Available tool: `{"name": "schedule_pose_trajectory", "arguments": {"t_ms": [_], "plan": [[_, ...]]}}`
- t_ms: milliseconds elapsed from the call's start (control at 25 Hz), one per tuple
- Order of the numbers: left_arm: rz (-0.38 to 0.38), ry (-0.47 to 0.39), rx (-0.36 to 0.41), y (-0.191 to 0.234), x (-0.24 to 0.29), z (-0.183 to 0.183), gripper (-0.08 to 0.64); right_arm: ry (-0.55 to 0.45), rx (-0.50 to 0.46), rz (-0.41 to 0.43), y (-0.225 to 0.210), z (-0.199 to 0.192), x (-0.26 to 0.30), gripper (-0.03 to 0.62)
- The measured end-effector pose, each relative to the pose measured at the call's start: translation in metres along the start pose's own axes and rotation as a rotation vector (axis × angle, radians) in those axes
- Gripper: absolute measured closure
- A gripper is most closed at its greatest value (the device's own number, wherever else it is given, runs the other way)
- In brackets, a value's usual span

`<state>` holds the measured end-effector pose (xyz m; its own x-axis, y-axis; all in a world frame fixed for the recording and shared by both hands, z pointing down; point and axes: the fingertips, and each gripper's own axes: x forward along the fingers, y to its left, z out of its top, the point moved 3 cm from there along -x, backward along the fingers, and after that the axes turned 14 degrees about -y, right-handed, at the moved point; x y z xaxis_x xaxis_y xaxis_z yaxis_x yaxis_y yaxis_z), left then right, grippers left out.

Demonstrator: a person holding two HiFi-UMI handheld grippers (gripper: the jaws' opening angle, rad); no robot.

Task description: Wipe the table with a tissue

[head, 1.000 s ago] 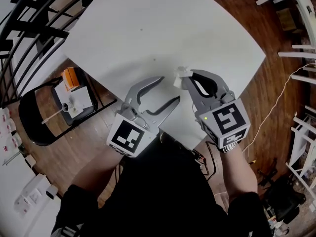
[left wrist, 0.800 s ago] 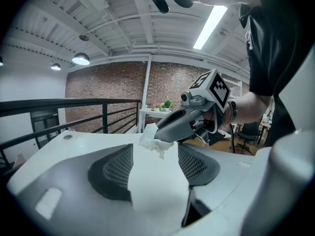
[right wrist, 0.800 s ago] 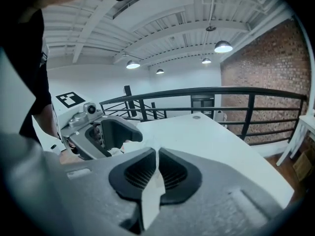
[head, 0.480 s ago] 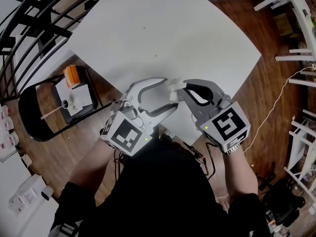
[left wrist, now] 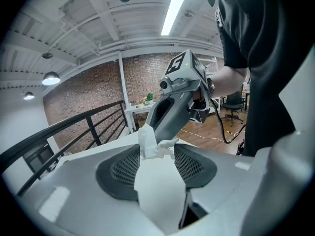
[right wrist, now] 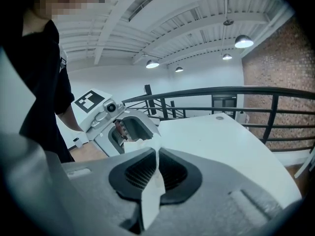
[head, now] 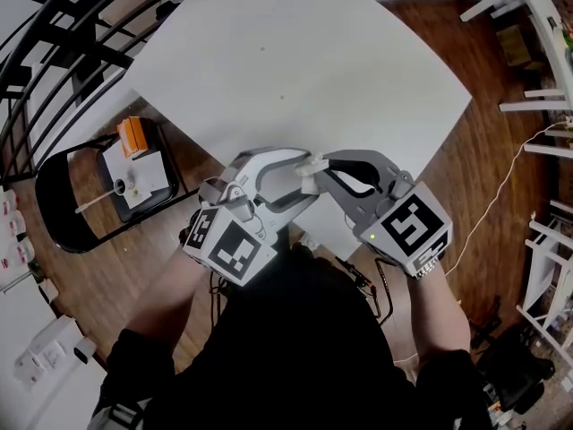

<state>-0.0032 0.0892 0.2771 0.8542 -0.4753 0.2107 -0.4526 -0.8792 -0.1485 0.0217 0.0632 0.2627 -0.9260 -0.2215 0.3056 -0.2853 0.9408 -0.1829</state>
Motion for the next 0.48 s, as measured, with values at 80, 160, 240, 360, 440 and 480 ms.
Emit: {"name": "schedule_pose_trajectory", "arguments": {"t_ms": [80, 160, 240, 360, 440, 480], "plan": [[0.005, -0.004, 0.008, -0.0001, -0.0012, 0.0017, 0.342, 0.003, -0.002, 0.007, 0.0017, 0.0005, 0.0000, 0.586], [0.011, -0.005, 0.015, 0.0005, -0.0018, 0.0025, 0.370, 0.007, -0.002, 0.012, 0.0027, 0.0009, -0.0002, 0.586], [0.016, -0.005, 0.021, 0.0009, -0.0026, 0.0028, 0.384, 0.007, -0.002, 0.016, 0.0031, 0.0013, 0.0001, 0.586], [0.027, -0.005, 0.031, 0.0009, -0.0054, 0.0034, 0.427, -0.002, 0.012, 0.019, 0.0038, 0.0030, 0.0000, 0.584], [0.039, -0.009, 0.032, 0.0021, -0.0082, 0.0036, 0.470, -0.018, 0.036, 0.026, 0.0041, 0.0041, 0.0002, 0.584], [0.044, -0.011, 0.031, 0.0030, -0.0092, 0.0036, 0.482, -0.027, 0.048, 0.027, 0.0036, 0.0041, 0.0005, 0.583]]}}
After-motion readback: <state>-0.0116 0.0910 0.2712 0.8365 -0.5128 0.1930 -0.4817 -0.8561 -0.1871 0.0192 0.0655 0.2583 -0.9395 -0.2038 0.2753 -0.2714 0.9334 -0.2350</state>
